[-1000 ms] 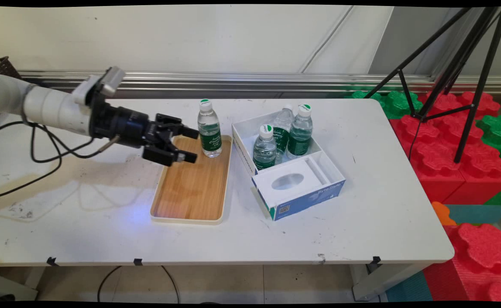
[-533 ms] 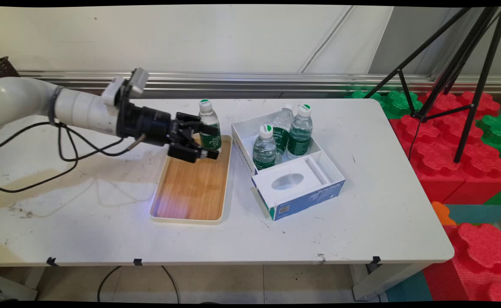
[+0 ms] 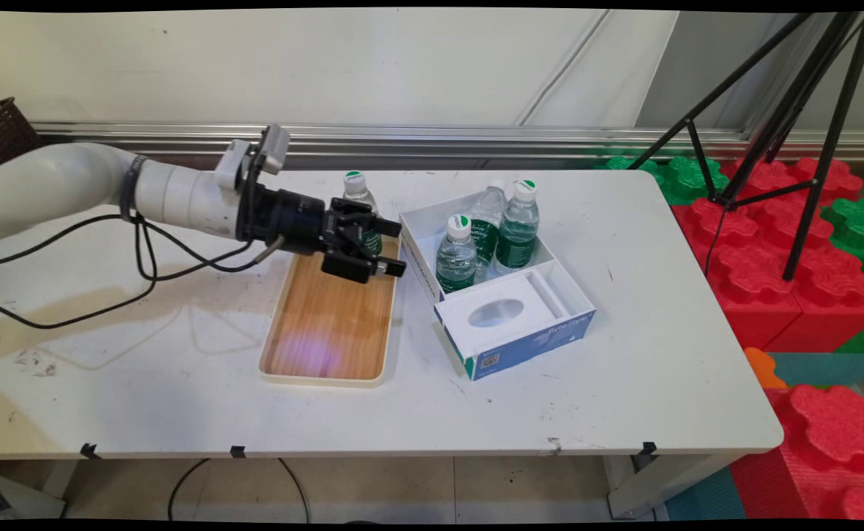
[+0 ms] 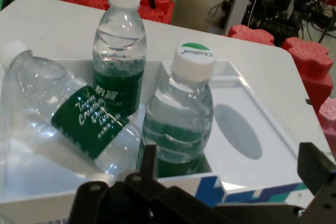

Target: Pick up the green bottle from the white box, then place the picked object on the tray

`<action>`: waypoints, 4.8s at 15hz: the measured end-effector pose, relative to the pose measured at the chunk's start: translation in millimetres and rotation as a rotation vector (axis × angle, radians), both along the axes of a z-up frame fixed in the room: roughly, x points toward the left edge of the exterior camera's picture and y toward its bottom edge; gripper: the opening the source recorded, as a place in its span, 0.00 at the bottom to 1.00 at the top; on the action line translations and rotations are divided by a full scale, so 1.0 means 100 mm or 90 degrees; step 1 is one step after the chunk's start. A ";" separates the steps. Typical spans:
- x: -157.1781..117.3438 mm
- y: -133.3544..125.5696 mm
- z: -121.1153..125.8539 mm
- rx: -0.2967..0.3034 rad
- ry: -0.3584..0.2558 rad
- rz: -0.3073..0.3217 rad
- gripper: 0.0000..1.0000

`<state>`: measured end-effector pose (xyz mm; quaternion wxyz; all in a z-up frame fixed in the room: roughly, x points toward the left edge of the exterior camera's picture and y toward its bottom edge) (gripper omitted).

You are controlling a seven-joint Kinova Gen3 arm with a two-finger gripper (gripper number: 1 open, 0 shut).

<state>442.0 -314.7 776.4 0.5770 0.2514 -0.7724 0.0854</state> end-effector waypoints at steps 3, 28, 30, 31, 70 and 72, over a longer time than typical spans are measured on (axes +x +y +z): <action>-0.09 -0.07 -0.05 -0.004 0.000 0.001 1.00; -0.46 -0.48 -0.41 -0.022 -0.008 0.024 1.00; -0.49 -0.49 -0.43 -0.021 -0.007 0.023 1.00; -0.50 -0.50 -0.43 -0.021 -0.007 0.023 1.00; -0.21 -0.45 0.45 -0.084 0.054 -0.018 0.00; -0.16 -0.37 0.52 -0.080 0.056 -0.025 0.00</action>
